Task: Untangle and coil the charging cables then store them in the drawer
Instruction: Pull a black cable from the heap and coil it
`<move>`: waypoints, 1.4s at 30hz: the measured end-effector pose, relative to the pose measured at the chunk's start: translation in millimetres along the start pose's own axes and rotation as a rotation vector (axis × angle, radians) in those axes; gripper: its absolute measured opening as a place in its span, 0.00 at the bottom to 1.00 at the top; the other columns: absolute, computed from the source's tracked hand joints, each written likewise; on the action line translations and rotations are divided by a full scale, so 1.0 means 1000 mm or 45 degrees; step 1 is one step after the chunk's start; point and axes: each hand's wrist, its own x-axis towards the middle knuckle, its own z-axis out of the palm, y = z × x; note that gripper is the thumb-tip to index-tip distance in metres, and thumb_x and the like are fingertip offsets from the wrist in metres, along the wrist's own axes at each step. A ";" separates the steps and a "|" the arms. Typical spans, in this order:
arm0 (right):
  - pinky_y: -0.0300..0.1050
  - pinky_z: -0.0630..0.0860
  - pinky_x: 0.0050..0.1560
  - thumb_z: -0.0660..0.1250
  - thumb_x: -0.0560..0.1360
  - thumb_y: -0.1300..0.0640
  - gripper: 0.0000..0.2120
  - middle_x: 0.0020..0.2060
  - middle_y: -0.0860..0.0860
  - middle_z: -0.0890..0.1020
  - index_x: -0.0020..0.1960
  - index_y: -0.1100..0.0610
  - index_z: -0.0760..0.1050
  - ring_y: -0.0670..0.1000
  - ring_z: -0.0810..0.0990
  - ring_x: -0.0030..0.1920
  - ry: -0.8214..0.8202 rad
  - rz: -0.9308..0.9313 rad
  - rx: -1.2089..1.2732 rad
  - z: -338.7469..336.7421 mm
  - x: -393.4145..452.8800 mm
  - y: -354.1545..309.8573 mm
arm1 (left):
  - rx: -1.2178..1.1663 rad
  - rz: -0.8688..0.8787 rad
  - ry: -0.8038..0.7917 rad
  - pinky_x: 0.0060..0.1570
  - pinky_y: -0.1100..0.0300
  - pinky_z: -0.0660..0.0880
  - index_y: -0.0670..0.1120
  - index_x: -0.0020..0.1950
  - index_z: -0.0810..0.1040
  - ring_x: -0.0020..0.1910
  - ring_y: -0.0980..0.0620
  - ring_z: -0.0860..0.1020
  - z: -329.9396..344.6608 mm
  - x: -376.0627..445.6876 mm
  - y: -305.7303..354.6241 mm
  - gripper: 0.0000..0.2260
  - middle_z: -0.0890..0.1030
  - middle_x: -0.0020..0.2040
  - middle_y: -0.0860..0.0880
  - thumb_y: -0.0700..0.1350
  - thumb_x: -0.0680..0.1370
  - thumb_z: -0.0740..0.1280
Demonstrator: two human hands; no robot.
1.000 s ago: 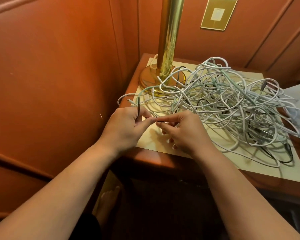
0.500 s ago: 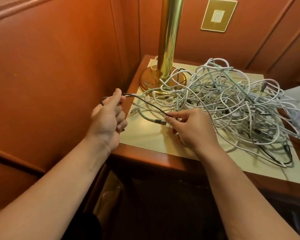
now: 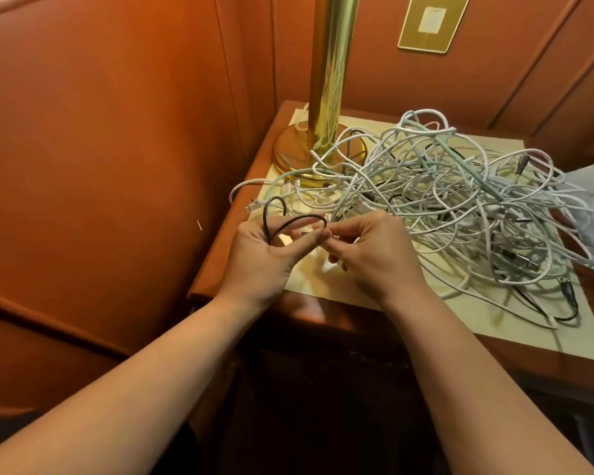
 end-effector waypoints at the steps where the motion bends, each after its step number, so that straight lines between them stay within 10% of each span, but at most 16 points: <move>1: 0.41 0.74 0.37 0.77 0.75 0.46 0.08 0.29 0.45 0.84 0.51 0.47 0.89 0.39 0.78 0.26 -0.001 -0.008 -0.009 0.000 0.000 0.001 | -0.009 0.000 0.013 0.53 0.57 0.81 0.39 0.51 0.87 0.52 0.54 0.85 0.002 -0.001 0.000 0.08 0.88 0.48 0.47 0.38 0.73 0.78; 9: 0.49 0.80 0.36 0.79 0.73 0.44 0.07 0.28 0.44 0.84 0.50 0.42 0.88 0.42 0.78 0.27 0.026 -0.007 0.006 -0.005 0.000 -0.001 | -0.164 -0.126 -0.114 0.27 0.76 0.65 0.31 0.54 0.81 0.22 0.64 0.70 0.003 0.000 0.008 0.07 0.76 0.25 0.59 0.34 0.78 0.71; 18: 0.50 0.84 0.41 0.79 0.74 0.49 0.04 0.29 0.43 0.84 0.48 0.42 0.88 0.43 0.83 0.31 0.106 0.086 -0.004 -0.012 0.003 0.002 | -0.323 -0.226 -0.205 0.30 0.56 0.53 0.41 0.51 0.85 0.33 0.47 0.57 -0.012 -0.005 0.023 0.09 0.75 0.33 0.48 0.43 0.74 0.74; 25: 0.50 0.83 0.42 0.78 0.74 0.46 0.04 0.32 0.44 0.86 0.48 0.41 0.88 0.45 0.84 0.35 0.192 0.132 -0.089 -0.011 0.005 0.006 | -0.389 -0.157 -0.308 0.31 0.53 0.56 0.37 0.52 0.83 0.30 0.52 0.62 -0.027 -0.004 0.026 0.18 0.70 0.29 0.51 0.47 0.69 0.79; 32: 0.50 0.83 0.44 0.78 0.72 0.47 0.05 0.34 0.44 0.86 0.49 0.42 0.88 0.46 0.85 0.38 0.224 0.121 -0.182 -0.005 0.006 0.006 | 0.047 0.159 -0.310 0.34 0.73 0.67 0.35 0.43 0.82 0.30 0.63 0.74 -0.012 0.000 0.012 0.11 0.77 0.29 0.61 0.43 0.79 0.69; 37: 0.48 0.82 0.42 0.80 0.71 0.47 0.07 0.39 0.44 0.88 0.48 0.42 0.88 0.45 0.85 0.40 0.203 0.094 -0.188 -0.008 0.007 0.005 | 0.627 0.205 -0.261 0.31 0.69 0.67 0.52 0.54 0.83 0.31 0.58 0.73 -0.004 -0.002 0.003 0.20 0.79 0.40 0.54 0.61 0.68 0.79; 42: 0.47 0.81 0.38 0.80 0.70 0.46 0.07 0.33 0.43 0.86 0.48 0.42 0.89 0.44 0.84 0.36 0.172 0.054 -0.172 -0.008 0.009 0.007 | 0.514 0.126 -0.248 0.41 0.58 0.77 0.50 0.49 0.84 0.39 0.57 0.79 0.002 -0.003 -0.007 0.16 0.81 0.38 0.52 0.62 0.74 0.71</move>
